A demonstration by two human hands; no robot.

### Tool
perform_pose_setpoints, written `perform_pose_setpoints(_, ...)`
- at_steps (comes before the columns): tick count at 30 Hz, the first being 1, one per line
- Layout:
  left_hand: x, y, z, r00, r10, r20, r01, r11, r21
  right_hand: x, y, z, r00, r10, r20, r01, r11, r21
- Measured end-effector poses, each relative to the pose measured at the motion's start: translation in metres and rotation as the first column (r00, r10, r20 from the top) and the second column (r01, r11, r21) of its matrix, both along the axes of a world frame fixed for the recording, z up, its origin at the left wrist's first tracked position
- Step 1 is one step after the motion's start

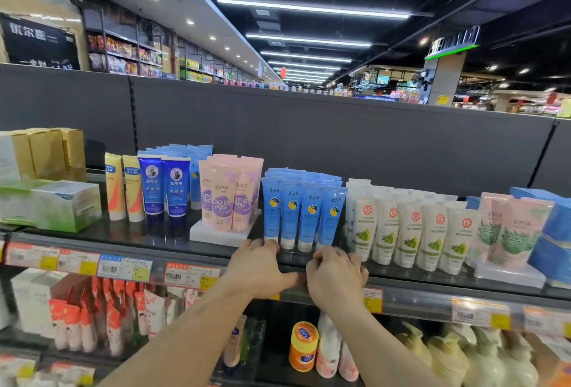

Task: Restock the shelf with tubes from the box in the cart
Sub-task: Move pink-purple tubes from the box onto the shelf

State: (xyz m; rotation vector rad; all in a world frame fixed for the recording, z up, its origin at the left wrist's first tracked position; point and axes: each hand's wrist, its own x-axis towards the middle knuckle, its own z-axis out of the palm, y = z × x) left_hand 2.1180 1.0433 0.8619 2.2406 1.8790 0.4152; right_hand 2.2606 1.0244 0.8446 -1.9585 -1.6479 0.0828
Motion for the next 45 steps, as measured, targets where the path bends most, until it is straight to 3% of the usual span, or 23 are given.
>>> perform_pose_setpoints(16, 0.001, -0.019, -0.006, 0.999, 0.011, -0.031, -0.007, 0.995, 0.101, 0.020, -0.015, -0.002, 0.999, 0.023, -0.039, -0.020, 0.997, 0.075)
perform_pose_setpoints(19, 0.014, -0.032, -0.004, 0.997, 0.002, -0.071, 0.010, 0.987, 0.161, 0.038, -0.025, -0.006, 0.998, -0.043, -0.045, 0.048, 0.992, 0.112)
perform_pose_setpoints(25, 0.069, -0.041, -0.002, 0.962, -0.251, 0.106, 0.235, 0.962, 0.140, 0.106, -0.044, -0.013, 0.953, -0.295, -0.068, 0.302, 0.945, 0.128)
perform_pose_setpoints(30, 0.122, -0.041, -0.011, 0.968, -0.245, 0.058, 0.234, 0.960, 0.152, 0.177, -0.055, -0.013, 0.916, -0.399, -0.053, 0.402, 0.910, 0.103)
perform_pose_setpoints(37, 0.156, -0.038, -0.013, 0.999, -0.033, 0.010, 0.030, 0.982, 0.185, 0.217, -0.047, -0.007, 0.978, -0.206, -0.038, 0.209, 0.976, 0.069)
perform_pose_setpoints(45, 0.162, -0.036, -0.014, 0.993, 0.047, 0.110, -0.068, 0.978, 0.197, 0.226, -0.044, -0.007, 0.989, -0.122, -0.083, 0.131, 0.984, 0.121)
